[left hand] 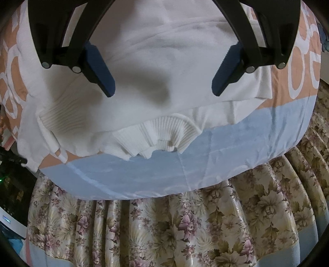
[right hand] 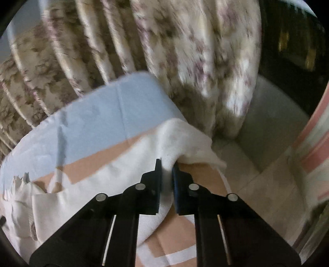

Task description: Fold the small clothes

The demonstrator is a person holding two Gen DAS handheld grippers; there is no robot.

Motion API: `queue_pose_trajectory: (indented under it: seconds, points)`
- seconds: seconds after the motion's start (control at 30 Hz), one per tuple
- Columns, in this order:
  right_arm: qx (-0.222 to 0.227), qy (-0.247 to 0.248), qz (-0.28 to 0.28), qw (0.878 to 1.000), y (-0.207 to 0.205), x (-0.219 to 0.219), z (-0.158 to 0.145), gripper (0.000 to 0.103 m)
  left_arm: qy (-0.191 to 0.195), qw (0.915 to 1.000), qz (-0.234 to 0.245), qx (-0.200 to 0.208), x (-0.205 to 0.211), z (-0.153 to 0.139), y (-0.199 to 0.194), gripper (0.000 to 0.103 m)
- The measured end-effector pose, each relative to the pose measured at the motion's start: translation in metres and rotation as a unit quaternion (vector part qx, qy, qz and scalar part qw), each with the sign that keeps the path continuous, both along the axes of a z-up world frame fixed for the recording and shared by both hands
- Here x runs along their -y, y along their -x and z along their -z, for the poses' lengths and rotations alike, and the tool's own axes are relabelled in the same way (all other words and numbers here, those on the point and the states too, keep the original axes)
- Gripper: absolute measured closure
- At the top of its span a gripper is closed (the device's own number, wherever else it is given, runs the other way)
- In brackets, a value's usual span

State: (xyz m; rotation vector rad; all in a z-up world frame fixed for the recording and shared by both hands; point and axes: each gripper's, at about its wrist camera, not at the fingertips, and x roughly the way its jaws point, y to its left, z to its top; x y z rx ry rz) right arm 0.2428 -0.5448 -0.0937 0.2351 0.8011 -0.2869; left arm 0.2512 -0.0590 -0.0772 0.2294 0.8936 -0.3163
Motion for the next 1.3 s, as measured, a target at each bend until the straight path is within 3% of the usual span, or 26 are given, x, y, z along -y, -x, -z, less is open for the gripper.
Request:
queue_pose_trajectory:
  seconds: [0.1, 0.23, 0.3, 0.4, 0.43, 0.53, 0.63, 0.77, 0.87, 0.97, 1.1, 1.3]
  points:
    - [0.038, 0.020, -0.060, 0.997, 0.010, -0.052, -0.029, 0.093, 0.007, 1.0000, -0.005, 0.000, -0.006, -0.001, 0.000, 0.008]
    - [0.053, 0.050, -0.181, 0.981, 0.022, -0.152, -0.048, 0.093, 0.015, 0.9998, -0.015, 0.003, -0.015, -0.005, 0.000, 0.008]
    - [0.034, 0.045, -0.237, 0.970, 0.025, -0.194, -0.038, 0.093, 0.020, 0.9996, -0.019, 0.003, -0.019, -0.007, 0.001, 0.008]
    - [-0.032, 0.039, -0.308, 0.950, 0.026, -0.248, -0.004, 0.091, 0.021, 0.9994, -0.028, 0.004, -0.029, -0.009, 0.001, 0.008]
    - [-0.058, 0.039, -0.330, 0.942, 0.027, -0.261, 0.009, 0.086, 0.021, 0.9993, -0.032, 0.003, -0.032, -0.009, 0.001, 0.008]
    - [-0.068, 0.047, -0.360, 0.929, 0.042, -0.274, 0.015, 0.068, 0.026, 0.9991, -0.033, 0.000, -0.039, -0.010, 0.003, 0.008]
    - [-0.065, 0.035, -0.354, 0.933, 0.053, -0.256, 0.005, 0.062, 0.028, 0.9993, -0.024, 0.002, -0.037, -0.011, 0.006, 0.008]
    - [-0.054, 0.040, -0.302, 0.951, 0.059, -0.218, -0.009, 0.054, 0.051, 0.9987, 0.000, -0.002, -0.010, -0.015, 0.007, 0.008]
    - [-0.045, 0.019, -0.241, 0.969, 0.064, -0.179, -0.009, 0.053, 0.060, 0.9977, 0.032, -0.009, 0.029, -0.020, 0.004, 0.008]
    - [-0.049, 0.008, -0.195, 0.980, 0.061, -0.148, -0.001, 0.060, 0.048, 0.9966, 0.065, -0.013, 0.079, -0.020, -0.002, 0.008]
    - [-0.042, -0.003, -0.165, 0.985, 0.061, -0.126, 0.002, 0.062, 0.051, 0.9927, 0.097, -0.050, 0.131, -0.012, -0.017, 0.008]
    - [-0.038, -0.018, -0.158, 0.987, 0.068, -0.115, 0.003, 0.060, 0.031, 0.9882, 0.130, -0.074, 0.180, 0.004, -0.029, 0.008]
